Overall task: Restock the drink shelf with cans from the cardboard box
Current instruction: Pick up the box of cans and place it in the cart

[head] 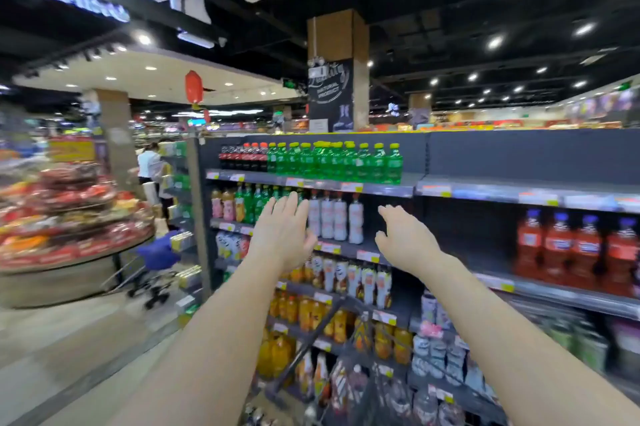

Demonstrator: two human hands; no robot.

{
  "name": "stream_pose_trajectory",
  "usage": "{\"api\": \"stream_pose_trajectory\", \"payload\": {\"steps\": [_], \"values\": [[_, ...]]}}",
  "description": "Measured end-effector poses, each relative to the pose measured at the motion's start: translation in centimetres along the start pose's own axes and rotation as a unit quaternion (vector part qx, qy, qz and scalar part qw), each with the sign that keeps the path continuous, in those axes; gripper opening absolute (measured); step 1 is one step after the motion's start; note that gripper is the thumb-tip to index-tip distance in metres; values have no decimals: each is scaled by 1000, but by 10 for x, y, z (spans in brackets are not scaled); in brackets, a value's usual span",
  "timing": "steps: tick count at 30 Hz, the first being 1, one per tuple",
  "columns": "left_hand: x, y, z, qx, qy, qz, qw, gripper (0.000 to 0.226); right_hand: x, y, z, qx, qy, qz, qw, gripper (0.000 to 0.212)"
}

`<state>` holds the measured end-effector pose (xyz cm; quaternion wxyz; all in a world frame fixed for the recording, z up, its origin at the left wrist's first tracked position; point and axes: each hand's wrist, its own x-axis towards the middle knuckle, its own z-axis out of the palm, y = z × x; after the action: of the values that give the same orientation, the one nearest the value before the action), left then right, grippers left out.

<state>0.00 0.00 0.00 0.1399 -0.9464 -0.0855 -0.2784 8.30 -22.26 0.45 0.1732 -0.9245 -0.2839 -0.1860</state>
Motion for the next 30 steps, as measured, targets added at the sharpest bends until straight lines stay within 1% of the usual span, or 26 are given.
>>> {"api": "stream_pose_trajectory", "payload": {"steps": [2, 4, 7, 11, 14, 17, 20, 23, 27, 30], "values": [[-14, -25, 6, 13, -26, -27, 999, 68, 10, -25, 18, 35, -22, -8, 999, 58], [-31, -56, 17, 27, -38, -41, 998, 69, 17, -55, 37, 61, -54, -20, 996, 62], [-54, -105, 34, 32, -51, -70, 996, 66, 30, -102, 69, 101, -74, -31, 992, 61], [-80, -174, 59, 51, -83, -113, 989, 62, 52, -164, 115, 116, -104, -63, 986, 62], [-94, -229, 82, 55, -91, -137, 985, 60, 68, -216, 151, 130, -124, -74, 981, 63], [-105, -286, 104, 56, -86, -142, 985, 53, 87, -269, 191, 130, -128, -92, 979, 62], [-111, -341, 127, 60, -106, -126, 985, 54, 105, -322, 228, 128, -151, -95, 976, 56], [-116, -388, 155, 44, -121, -124, 984, 53, 124, -364, 269, 137, -162, -87, 973, 59], [-126, -435, 200, 0, -133, -135, 982, 53, 144, -400, 326, 150, -194, -60, 968, 63], [-134, -457, 241, -22, -167, -140, 976, 54, 154, -412, 373, 142, -216, -40, 965, 64]]}}
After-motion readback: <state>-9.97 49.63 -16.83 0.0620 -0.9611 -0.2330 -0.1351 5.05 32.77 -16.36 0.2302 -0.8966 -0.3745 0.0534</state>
